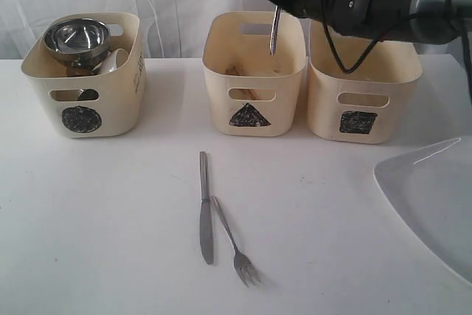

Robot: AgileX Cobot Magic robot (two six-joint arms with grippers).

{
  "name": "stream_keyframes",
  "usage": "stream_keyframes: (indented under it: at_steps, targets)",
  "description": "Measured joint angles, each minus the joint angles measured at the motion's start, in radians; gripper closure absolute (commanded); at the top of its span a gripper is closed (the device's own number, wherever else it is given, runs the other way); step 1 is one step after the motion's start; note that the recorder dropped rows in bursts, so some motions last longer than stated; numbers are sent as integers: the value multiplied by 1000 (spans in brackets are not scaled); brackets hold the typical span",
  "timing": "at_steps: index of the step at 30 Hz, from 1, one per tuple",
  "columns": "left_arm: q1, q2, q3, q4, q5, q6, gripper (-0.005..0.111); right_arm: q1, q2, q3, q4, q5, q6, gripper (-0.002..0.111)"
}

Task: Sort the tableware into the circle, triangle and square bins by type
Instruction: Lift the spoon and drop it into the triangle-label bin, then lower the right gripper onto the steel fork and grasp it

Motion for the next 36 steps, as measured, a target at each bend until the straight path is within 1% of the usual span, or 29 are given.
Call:
stream_keyframes:
  at_steps: [2, 10, 12, 13, 15, 18, 20, 21, 22, 23, 24, 25, 26, 27, 28, 29, 30, 31, 33, 36]
  targets:
    - [0, 0, 0, 0, 0, 0, 107, 0, 29, 0, 0, -12, 2, 104]
    - [0, 0, 0, 0, 0, 0, 107, 0, 59, 0, 0, 129, 2, 101]
    - [0, 0, 0, 0, 0, 0, 107, 0, 59, 0, 0, 172, 2, 92]
    - [0, 0, 0, 0, 0, 0, 107, 0, 59, 0, 0, 184, 2, 83]
    - [0, 0, 0, 0, 0, 0, 107, 0, 59, 0, 0, 187, -1, 74]
    - [0, 0, 0, 0, 0, 0, 107, 0, 59, 0, 0, 188, -17, 74]
    - [0, 0, 0, 0, 0, 0, 107, 0, 57, 0, 0, 202, -17, 74]
    - [0, 0, 0, 0, 0, 0, 107, 0, 51, 0, 0, 220, -19, 76]
    - [0, 0, 0, 0, 0, 0, 107, 0, 24, 0, 0, 294, -20, 82]
    - [0, 0, 0, 0, 0, 0, 107, 0, -20, 0, 0, 408, -25, 87]
    - [0, 0, 0, 0, 0, 0, 107, 0, -50, 0, 0, 485, -31, 99]
    - [0, 0, 0, 0, 0, 0, 107, 0, -110, 0, 0, 639, -53, 105]
    - [0, 0, 0, 0, 0, 0, 107, 8, -137, 0, 0, 722, -71, 108]
    - [0, 0, 0, 0, 0, 0, 107, 23, -173, 5, 0, 855, -92, 108]
    - [0, 0, 0, 0, 0, 0, 107, 39, -188, 15, 0, 912, -98, 108]
    - [0, 0, 0, 0, 0, 0, 107, 88, -204, 48, 0, 995, -98, 108]
    - [0, 0, 0, 0, 0, 0, 107, 120, -206, 74, 0, 1020, -92, 108]
    - [0, 0, 0, 0, 0, 0, 107, 187, -206, 134, 0, 1037, -82, 108]
    - [0, 0, 0, 0, 0, 0, 107, 264, -202, 205, -11, 1035, -76, 108]
    - [0, 0, 0, 0, 0, 0, 107, 346, -183, 281, -62, 1026, -72, 108]
